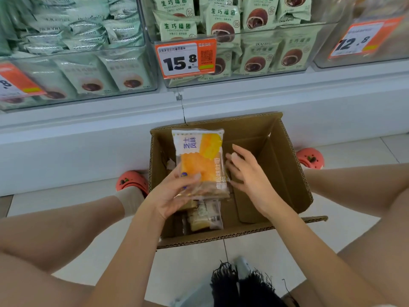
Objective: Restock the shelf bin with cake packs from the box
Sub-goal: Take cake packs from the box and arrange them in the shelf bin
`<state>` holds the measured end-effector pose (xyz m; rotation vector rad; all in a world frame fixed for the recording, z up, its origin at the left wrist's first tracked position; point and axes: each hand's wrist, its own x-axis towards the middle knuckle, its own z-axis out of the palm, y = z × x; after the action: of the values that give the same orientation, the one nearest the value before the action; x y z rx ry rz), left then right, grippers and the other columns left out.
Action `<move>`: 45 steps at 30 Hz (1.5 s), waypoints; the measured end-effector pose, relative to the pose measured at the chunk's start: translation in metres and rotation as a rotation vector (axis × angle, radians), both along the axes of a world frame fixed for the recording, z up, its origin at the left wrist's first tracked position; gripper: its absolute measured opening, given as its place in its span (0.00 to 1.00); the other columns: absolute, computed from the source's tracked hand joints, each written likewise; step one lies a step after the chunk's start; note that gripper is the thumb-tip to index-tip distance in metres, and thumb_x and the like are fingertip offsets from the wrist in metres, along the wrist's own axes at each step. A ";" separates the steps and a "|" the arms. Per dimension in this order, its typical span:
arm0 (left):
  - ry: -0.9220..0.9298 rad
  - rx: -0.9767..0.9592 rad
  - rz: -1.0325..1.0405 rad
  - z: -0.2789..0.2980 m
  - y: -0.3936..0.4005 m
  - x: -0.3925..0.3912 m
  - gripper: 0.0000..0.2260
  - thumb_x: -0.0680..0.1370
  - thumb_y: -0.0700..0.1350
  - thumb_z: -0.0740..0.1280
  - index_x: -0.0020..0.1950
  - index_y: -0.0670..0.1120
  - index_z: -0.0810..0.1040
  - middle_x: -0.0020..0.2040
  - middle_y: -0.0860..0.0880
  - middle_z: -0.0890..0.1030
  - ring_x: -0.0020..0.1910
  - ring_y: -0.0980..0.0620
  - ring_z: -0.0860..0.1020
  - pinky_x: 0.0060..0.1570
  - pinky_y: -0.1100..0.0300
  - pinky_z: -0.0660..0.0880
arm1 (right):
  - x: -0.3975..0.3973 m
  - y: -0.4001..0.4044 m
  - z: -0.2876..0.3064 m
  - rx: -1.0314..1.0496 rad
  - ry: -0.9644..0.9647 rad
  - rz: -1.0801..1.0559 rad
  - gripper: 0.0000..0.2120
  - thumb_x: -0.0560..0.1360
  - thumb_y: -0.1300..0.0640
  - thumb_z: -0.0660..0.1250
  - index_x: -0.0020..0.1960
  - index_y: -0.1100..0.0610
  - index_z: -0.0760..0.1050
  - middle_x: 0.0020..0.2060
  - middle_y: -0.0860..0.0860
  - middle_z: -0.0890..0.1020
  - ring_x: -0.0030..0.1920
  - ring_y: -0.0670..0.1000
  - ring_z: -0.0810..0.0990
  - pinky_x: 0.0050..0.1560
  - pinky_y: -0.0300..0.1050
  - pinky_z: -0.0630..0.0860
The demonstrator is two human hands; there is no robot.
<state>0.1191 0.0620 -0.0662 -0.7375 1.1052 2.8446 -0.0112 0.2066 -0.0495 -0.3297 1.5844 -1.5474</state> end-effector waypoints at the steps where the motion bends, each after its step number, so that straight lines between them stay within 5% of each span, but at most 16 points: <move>1: -0.010 -0.044 -0.067 0.002 0.003 0.001 0.37 0.57 0.41 0.83 0.64 0.46 0.73 0.58 0.41 0.81 0.55 0.42 0.80 0.50 0.48 0.79 | -0.003 -0.005 -0.001 0.010 -0.085 -0.011 0.21 0.77 0.44 0.60 0.69 0.46 0.66 0.59 0.47 0.78 0.54 0.43 0.80 0.53 0.45 0.79; 3: -0.054 -0.144 -0.200 0.005 0.008 0.001 0.33 0.62 0.35 0.78 0.65 0.48 0.72 0.57 0.43 0.81 0.57 0.42 0.79 0.55 0.46 0.78 | -0.009 -0.013 0.001 0.017 -0.158 -0.071 0.19 0.76 0.41 0.60 0.60 0.51 0.73 0.52 0.51 0.82 0.51 0.51 0.82 0.54 0.53 0.78; 9: -0.056 -0.178 -0.335 0.009 0.011 -0.001 0.29 0.70 0.30 0.67 0.70 0.45 0.68 0.61 0.42 0.78 0.60 0.43 0.77 0.58 0.48 0.77 | -0.017 -0.012 0.001 0.037 0.007 -0.194 0.13 0.76 0.50 0.67 0.37 0.57 0.74 0.35 0.52 0.80 0.36 0.46 0.80 0.34 0.37 0.76; 13: -0.112 -0.193 -0.097 0.019 0.002 -0.003 0.17 0.70 0.37 0.72 0.59 0.40 0.76 0.50 0.42 0.83 0.46 0.47 0.83 0.46 0.55 0.81 | -0.022 -0.001 0.008 0.025 0.011 -0.251 0.12 0.77 0.53 0.66 0.38 0.58 0.72 0.35 0.51 0.80 0.37 0.46 0.80 0.37 0.40 0.79; 17: -0.157 -0.387 0.232 0.049 -0.019 -0.016 0.09 0.71 0.44 0.68 0.48 0.41 0.80 0.39 0.45 0.84 0.36 0.52 0.83 0.39 0.58 0.82 | -0.044 0.009 0.044 0.056 0.200 -0.026 0.02 0.76 0.59 0.67 0.48 0.56 0.76 0.43 0.49 0.85 0.44 0.48 0.84 0.42 0.43 0.82; 18: -0.148 -0.437 0.270 0.062 -0.025 -0.021 0.08 0.72 0.45 0.68 0.46 0.42 0.81 0.38 0.45 0.83 0.34 0.52 0.82 0.38 0.58 0.81 | -0.051 0.009 0.057 0.046 0.202 0.033 0.07 0.75 0.60 0.67 0.52 0.54 0.75 0.45 0.49 0.85 0.45 0.48 0.84 0.42 0.44 0.82; 21: -0.102 -0.627 0.259 0.107 -0.035 -0.042 0.08 0.75 0.47 0.67 0.45 0.43 0.80 0.35 0.46 0.80 0.33 0.52 0.79 0.42 0.54 0.79 | -0.065 0.001 0.098 0.020 0.214 0.139 0.15 0.73 0.57 0.69 0.59 0.48 0.75 0.48 0.48 0.84 0.48 0.47 0.84 0.45 0.46 0.82; 24: 0.047 -0.737 0.218 0.166 -0.037 -0.065 0.13 0.81 0.47 0.59 0.47 0.42 0.81 0.31 0.50 0.73 0.30 0.55 0.74 0.51 0.52 0.78 | -0.081 -0.008 0.141 -0.040 0.255 0.014 0.12 0.74 0.56 0.69 0.56 0.48 0.76 0.52 0.50 0.83 0.51 0.49 0.83 0.51 0.51 0.81; 26: 0.141 -0.883 0.204 0.208 -0.035 -0.080 0.16 0.82 0.47 0.55 0.49 0.43 0.81 0.31 0.54 0.77 0.31 0.54 0.75 0.50 0.52 0.76 | -0.096 -0.008 0.176 -0.100 0.315 -0.033 0.10 0.75 0.57 0.68 0.55 0.49 0.77 0.50 0.49 0.84 0.50 0.48 0.83 0.51 0.51 0.80; 29: 0.268 -1.156 0.308 0.262 -0.036 -0.106 0.18 0.82 0.50 0.56 0.45 0.44 0.83 0.44 0.64 0.82 0.40 0.54 0.76 0.51 0.58 0.73 | -0.122 -0.004 0.245 -0.217 0.497 -0.088 0.10 0.75 0.60 0.66 0.54 0.49 0.77 0.43 0.44 0.85 0.45 0.44 0.83 0.40 0.39 0.79; 31: 0.344 -1.401 0.542 0.291 -0.045 -0.127 0.17 0.81 0.54 0.57 0.57 0.48 0.81 0.50 0.69 0.79 0.44 0.55 0.74 0.48 0.60 0.72 | -0.147 -0.004 0.296 -0.305 0.630 -0.183 0.08 0.76 0.60 0.65 0.53 0.49 0.77 0.40 0.43 0.84 0.40 0.43 0.82 0.36 0.36 0.76; 34: 0.399 -2.021 0.821 0.333 -0.063 -0.165 0.17 0.82 0.52 0.54 0.67 0.51 0.74 0.65 0.53 0.76 0.66 0.55 0.71 0.57 0.55 0.73 | -0.191 -0.017 0.367 -0.431 0.733 -0.356 0.05 0.78 0.59 0.64 0.48 0.50 0.75 0.35 0.43 0.82 0.31 0.42 0.79 0.30 0.39 0.74; 37: 0.299 -2.561 0.784 0.363 -0.085 -0.215 0.23 0.83 0.50 0.46 0.71 0.43 0.70 0.68 0.44 0.74 0.72 0.44 0.65 0.71 0.47 0.59 | -0.235 -0.049 0.421 -0.504 0.800 -0.507 0.06 0.78 0.61 0.64 0.48 0.49 0.73 0.40 0.46 0.81 0.34 0.43 0.80 0.32 0.41 0.77; 41: -0.015 -2.731 0.839 0.362 -0.110 -0.263 0.23 0.82 0.51 0.51 0.73 0.42 0.67 0.72 0.41 0.68 0.73 0.42 0.63 0.72 0.45 0.56 | -0.298 -0.113 0.450 -0.436 0.950 -0.629 0.12 0.76 0.61 0.66 0.59 0.58 0.73 0.49 0.53 0.80 0.50 0.54 0.80 0.52 0.54 0.79; 45: -0.009 -2.736 0.954 0.357 -0.112 -0.268 0.22 0.82 0.51 0.54 0.73 0.43 0.68 0.72 0.43 0.68 0.73 0.42 0.63 0.70 0.46 0.62 | -0.343 -0.170 0.461 -0.148 1.123 -0.572 0.20 0.77 0.57 0.66 0.67 0.61 0.69 0.61 0.58 0.77 0.60 0.59 0.76 0.51 0.46 0.73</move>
<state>-0.1486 -0.0497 0.2905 0.3542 -1.9587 0.5292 -0.3545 0.0364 0.4115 -1.0258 2.5715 -2.0736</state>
